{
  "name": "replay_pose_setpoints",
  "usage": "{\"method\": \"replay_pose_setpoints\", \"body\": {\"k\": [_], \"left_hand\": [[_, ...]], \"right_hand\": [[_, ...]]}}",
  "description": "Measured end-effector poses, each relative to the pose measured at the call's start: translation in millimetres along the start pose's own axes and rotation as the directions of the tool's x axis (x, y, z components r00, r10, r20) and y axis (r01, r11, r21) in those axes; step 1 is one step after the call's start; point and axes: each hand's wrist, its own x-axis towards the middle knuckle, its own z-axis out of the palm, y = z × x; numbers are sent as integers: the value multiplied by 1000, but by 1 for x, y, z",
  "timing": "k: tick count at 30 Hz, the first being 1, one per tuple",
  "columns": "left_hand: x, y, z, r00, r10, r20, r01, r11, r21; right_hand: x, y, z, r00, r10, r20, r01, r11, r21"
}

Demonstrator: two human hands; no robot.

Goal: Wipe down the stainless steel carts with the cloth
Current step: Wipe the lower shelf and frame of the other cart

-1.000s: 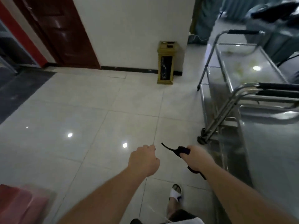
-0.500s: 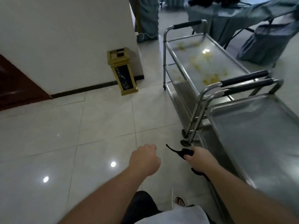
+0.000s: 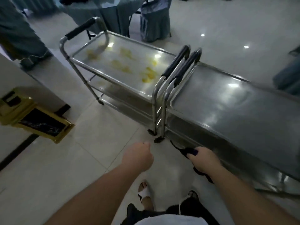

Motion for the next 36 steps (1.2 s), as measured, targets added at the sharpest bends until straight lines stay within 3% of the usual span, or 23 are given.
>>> {"method": "replay_pose_setpoints", "body": {"k": [7, 14, 24, 28, 36], "left_hand": [[34, 5, 6, 985, 149, 89, -157, 984, 83], [57, 2, 28, 968, 203, 148, -223, 965, 138], [190, -19, 87, 909, 218, 355, -313, 920, 236], [247, -22, 125, 907, 221, 358, -327, 906, 269], [357, -27, 241, 918, 142, 370, -231, 950, 208]], "right_hand": [[-9, 24, 47, 985, 171, -16, -167, 974, 152], [18, 24, 82, 973, 223, 62, -230, 955, 188], [88, 5, 158, 917, 387, 95, -393, 839, 376], [141, 7, 197, 935, 346, 81, -344, 824, 450], [267, 50, 285, 965, 247, 82, -259, 879, 400]]}}
